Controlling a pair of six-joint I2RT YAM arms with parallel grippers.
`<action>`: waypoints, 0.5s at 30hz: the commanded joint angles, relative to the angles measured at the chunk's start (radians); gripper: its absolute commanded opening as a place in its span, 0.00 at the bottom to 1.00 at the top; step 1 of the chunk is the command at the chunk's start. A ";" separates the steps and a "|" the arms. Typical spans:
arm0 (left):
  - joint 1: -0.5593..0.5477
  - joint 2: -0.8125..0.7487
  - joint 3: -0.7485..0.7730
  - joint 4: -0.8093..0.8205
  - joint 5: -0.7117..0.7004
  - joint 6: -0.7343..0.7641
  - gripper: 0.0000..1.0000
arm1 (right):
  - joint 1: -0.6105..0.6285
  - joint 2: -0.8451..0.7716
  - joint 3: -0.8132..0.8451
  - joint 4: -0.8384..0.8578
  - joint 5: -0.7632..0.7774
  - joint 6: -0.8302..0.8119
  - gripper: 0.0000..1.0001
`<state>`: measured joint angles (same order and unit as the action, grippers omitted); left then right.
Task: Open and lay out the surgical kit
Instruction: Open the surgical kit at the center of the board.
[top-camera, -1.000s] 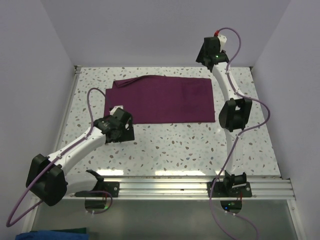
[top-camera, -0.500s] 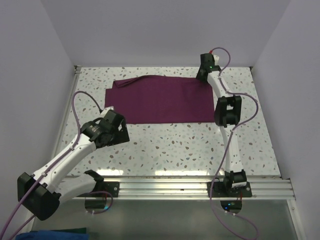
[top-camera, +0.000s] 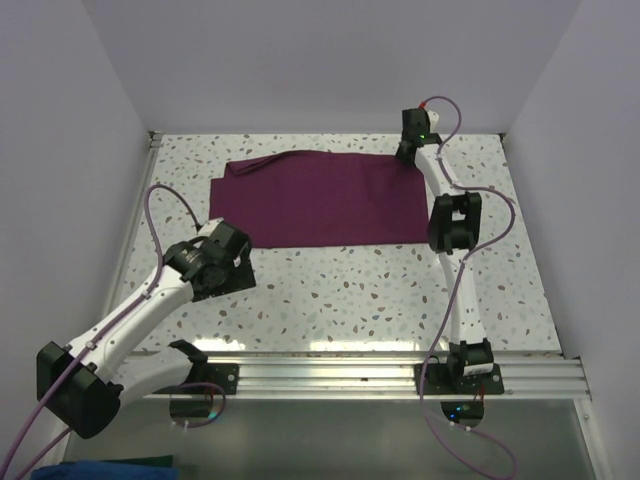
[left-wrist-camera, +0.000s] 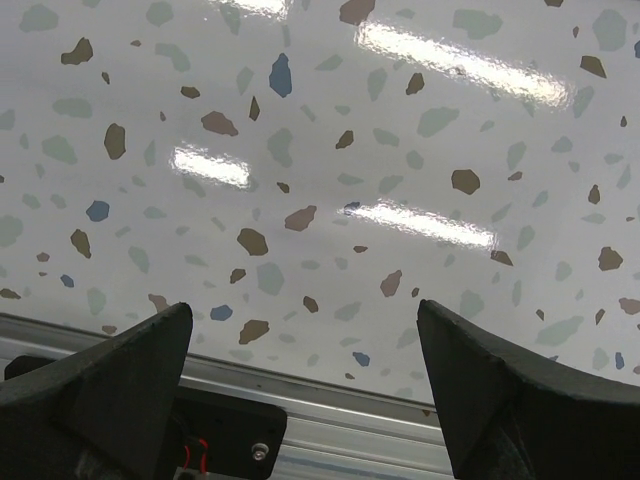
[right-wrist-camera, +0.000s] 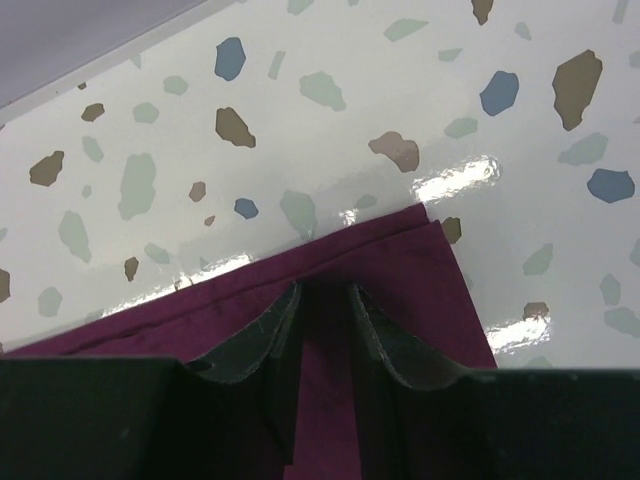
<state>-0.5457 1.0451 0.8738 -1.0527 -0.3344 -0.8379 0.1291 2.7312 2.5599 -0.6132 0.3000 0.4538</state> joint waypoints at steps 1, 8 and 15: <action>-0.003 0.021 0.007 -0.013 -0.028 -0.030 0.98 | -0.005 0.025 0.008 0.012 -0.016 0.016 0.27; -0.003 0.064 0.007 0.037 -0.026 -0.020 0.99 | -0.005 -0.014 -0.039 -0.028 0.013 0.006 0.04; -0.003 0.096 0.007 0.083 -0.020 0.008 0.99 | -0.005 -0.053 -0.049 -0.022 0.005 0.013 0.00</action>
<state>-0.5457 1.1347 0.8734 -1.0210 -0.3374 -0.8440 0.1230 2.7174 2.5278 -0.5991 0.3077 0.4564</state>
